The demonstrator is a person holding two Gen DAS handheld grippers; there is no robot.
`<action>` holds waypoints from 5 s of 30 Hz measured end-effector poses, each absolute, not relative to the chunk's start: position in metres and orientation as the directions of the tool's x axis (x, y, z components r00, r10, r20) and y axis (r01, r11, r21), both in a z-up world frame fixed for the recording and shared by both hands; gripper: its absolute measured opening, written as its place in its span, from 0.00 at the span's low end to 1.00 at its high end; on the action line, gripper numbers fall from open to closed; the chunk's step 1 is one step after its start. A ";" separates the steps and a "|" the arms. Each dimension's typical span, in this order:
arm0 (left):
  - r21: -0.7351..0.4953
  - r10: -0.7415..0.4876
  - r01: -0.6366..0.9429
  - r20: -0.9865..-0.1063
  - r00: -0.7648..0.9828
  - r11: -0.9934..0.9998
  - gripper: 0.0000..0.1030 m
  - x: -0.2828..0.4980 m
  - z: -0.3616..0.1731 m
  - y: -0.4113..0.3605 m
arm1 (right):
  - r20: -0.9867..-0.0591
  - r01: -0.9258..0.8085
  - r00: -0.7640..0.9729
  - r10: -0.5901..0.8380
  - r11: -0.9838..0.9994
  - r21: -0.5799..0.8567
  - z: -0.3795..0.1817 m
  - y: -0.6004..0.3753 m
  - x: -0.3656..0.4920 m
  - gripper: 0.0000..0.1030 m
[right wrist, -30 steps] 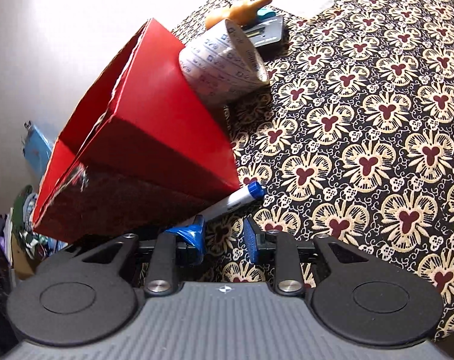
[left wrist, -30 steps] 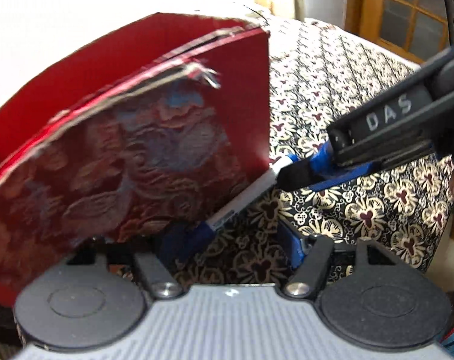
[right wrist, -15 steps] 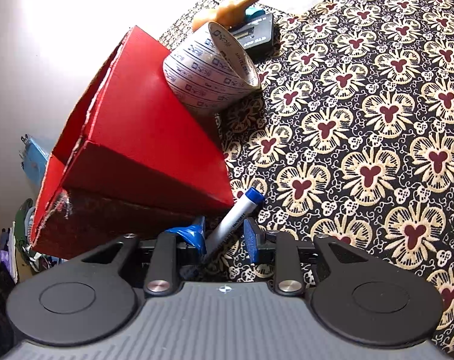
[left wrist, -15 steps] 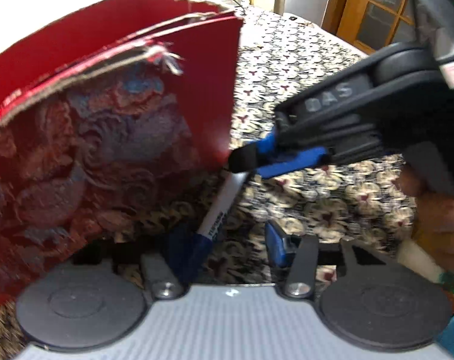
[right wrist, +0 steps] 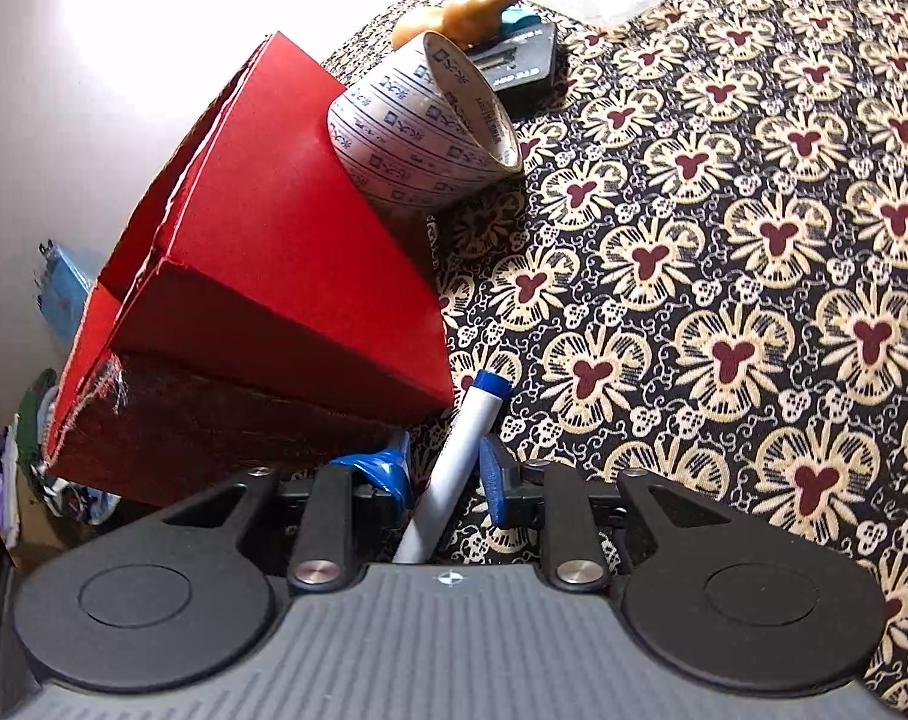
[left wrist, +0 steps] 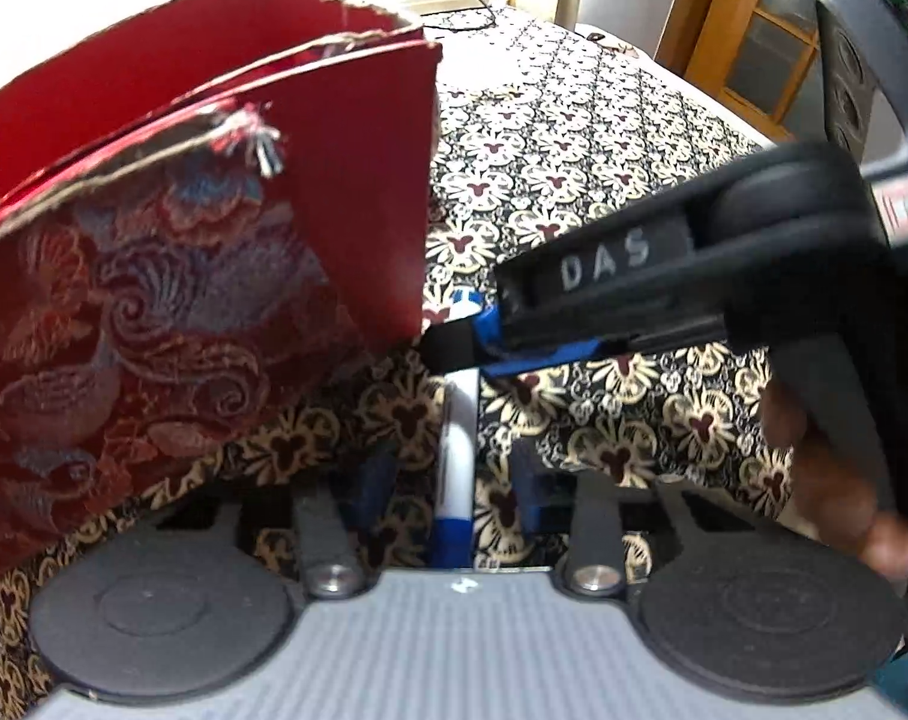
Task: Organize rigid objects
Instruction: 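Close the right gripper on the marker and lift it upright, then carry the marker over the rim into the red box, then lower the marker to the box floor and open the right gripper, then withdraw the right gripper up and out of the red box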
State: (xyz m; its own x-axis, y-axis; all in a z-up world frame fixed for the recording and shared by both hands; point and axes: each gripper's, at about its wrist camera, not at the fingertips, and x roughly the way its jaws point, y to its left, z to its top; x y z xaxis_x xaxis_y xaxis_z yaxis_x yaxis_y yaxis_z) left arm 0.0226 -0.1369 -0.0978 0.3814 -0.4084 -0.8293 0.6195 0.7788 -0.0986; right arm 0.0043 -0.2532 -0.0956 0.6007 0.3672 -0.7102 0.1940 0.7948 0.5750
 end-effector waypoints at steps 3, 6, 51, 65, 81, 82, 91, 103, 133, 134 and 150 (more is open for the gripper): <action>-0.109 -0.412 0.609 -0.826 0.384 0.786 0.16 0.029 -0.098 -0.145 | -0.708 0.185 0.612 0.352 0.807 0.561 -0.095 -0.251 0.005 0.05; -0.133 -0.423 0.596 -0.823 0.379 0.792 0.06 0.027 -0.101 -0.151 | -0.700 0.178 0.632 0.333 0.817 0.549 -0.095 -0.248 0.004 0.05; -0.345 -0.578 0.524 -0.720 0.384 0.779 0.05 -0.020 -0.022 -0.053 | -0.567 -0.123 0.512 0.645 0.709 0.695 -0.039 -0.220 -0.014 0.00; -0.327 -0.602 0.524 -0.593 0.535 0.787 0.05 0.013 0.059 -0.018 | -0.523 -0.282 0.532 0.666 0.722 0.632 0.043 -0.202 0.049 0.00; -0.448 -0.569 0.351 -0.681 0.462 0.822 0.09 0.143 -0.002 0.000 | -0.709 -0.166 0.410 0.574 0.811 0.561 0.000 -0.170 0.168 0.00; -0.446 -0.557 0.335 -0.695 0.454 0.830 0.08 0.149 -0.009 0.001 | -0.714 -0.164 0.402 0.573 0.812 0.560 -0.002 -0.167 0.171 0.00; -0.434 -0.495 0.239 -0.776 0.391 0.869 0.08 0.169 -0.043 0.005 | -0.832 -0.126 0.319 0.454 0.890 0.437 -0.035 -0.138 0.199 0.00; -0.276 -0.336 0.204 -0.856 0.393 0.939 0.08 0.172 -0.043 -0.010 | -0.830 -0.090 0.343 0.441 0.895 0.438 -0.039 -0.145 0.203 0.01; -0.104 -0.168 0.156 -0.860 0.481 0.982 0.19 0.164 -0.037 -0.019 | -0.764 -0.035 0.576 0.292 0.942 0.334 -0.024 -0.150 0.187 0.06; -0.102 -0.165 0.153 -0.859 0.484 0.983 0.21 0.163 -0.037 -0.019 | -0.760 -0.032 0.584 0.284 0.944 0.329 -0.023 -0.150 0.186 0.06; -0.003 -0.072 0.128 -0.840 0.538 0.992 0.44 0.152 -0.038 -0.026 | -0.677 -0.095 0.669 0.306 0.939 0.330 -0.015 -0.149 0.172 0.07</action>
